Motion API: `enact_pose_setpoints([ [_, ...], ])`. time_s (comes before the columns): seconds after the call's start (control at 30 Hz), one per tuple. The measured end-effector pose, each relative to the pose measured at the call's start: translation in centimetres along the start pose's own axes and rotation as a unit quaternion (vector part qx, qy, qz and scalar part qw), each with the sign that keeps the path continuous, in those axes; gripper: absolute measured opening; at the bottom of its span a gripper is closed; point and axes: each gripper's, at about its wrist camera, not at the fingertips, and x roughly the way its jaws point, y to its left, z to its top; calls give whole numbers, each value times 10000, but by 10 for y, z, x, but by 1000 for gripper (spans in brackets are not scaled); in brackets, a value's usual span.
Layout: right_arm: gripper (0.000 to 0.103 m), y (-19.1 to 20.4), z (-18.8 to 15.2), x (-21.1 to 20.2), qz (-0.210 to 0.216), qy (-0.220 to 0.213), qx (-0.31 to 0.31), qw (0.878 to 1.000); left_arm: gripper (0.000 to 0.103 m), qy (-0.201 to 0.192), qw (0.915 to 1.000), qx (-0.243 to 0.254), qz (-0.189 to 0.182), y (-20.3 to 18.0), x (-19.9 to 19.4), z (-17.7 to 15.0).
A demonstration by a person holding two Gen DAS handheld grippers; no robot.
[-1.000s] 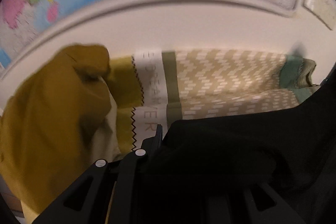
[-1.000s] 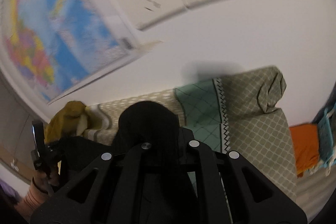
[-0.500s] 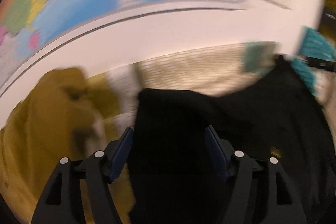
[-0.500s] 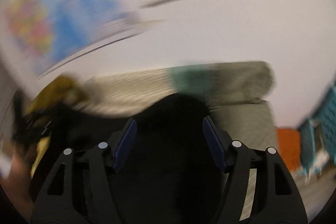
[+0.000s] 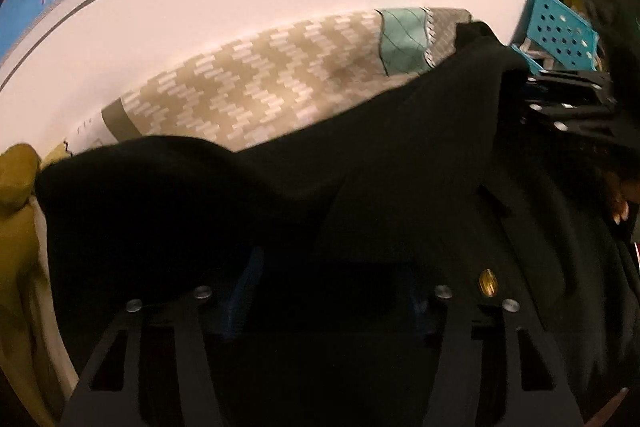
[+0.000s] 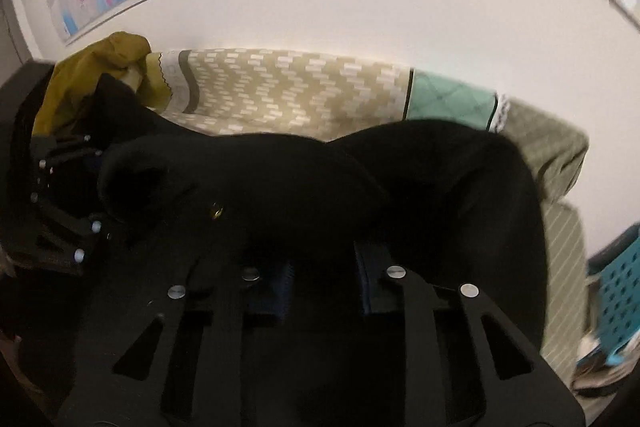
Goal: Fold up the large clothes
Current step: 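Lower the shirt onto the bed with both grippers, spreading it flat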
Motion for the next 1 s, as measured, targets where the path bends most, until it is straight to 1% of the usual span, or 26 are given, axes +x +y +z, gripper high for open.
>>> enact_pose_setpoints([
  [0.03,22,-1,2,-2,-19,-57,-34,10000,49,-34,10000,-31,71,3,1,5],
  [0.07,22,1,6,-3,-60,-114,-90,9999,49,-50,9999,-77,99,4,2,9],
  [0.17,21,1,17,-2,-171,-205,-198,9994,49,-122,9988,-380,281,17,8,25],
  [0.27,22,-3,30,7,-273,-235,-143,9992,49,-264,9954,-742,543,33,13,38],
  [0.3,23,-5,32,8,-287,-245,-119,9992,51,-312,9942,-796,651,35,13,41],
  [0.33,27,-8,35,8,-311,-271,-47,9991,58,-389,9917,-899,836,39,11,44],
  [0.37,41,-9,37,7,-323,-305,44,9990,60,-438,9908,-957,855,40,8,44],
  [0.4,48,-12,38,3,-322,-372,139,9987,61,-467,9904,-999,839,41,5,43],
  [0.47,50,-18,33,-16,-176,-529,261,9981,63,-547,9902,-966,844,39,-3,39],
  [0.53,59,-23,21,-37,22,-596,361,9976,70,-666,9897,-783,995,30,-15,32],
  [0.57,67,-26,10,-53,112,-655,434,9968,71,-738,9895,-690,1038,25,-21,29],
  [0.6,72,-28,0,-66,135,-690,481,9964,74,-827,9892,-562,1069,18,-28,24],
  [0.63,74,-31,-14,-80,124,-701,543,9960,76,-895,9888,-443,1113,12,-34,19],
  [0.77,88,-42,-79,-132,179,-558,961,9936,79,-1112,9863,-26,1217,-14,-58,2],
  [0.8,88,-44,-101,-142,139,-435,1072,9932,80,-1154,9856,45,1231,-20,-64,-1],
  [0.9,90,-37,-144,-158,-27,-173,1217,9924,81,-1350,9837,195,1172,-41,-89,-17],
  [0.93,92,-33,-160,-163,-26,-123,1293,9915,81,-1398,9829,225,1176,-47,-94,-21],
  [0.97,96,-29,-176,-166,27,-54,1427,9897,82,-1486,9811,282,1208,-55,-97,-24],
  [1.0,97,-25,-188,-169,64,18,1498,9887,84,-1540,9803,301,1197,-61,-101,-26],
])
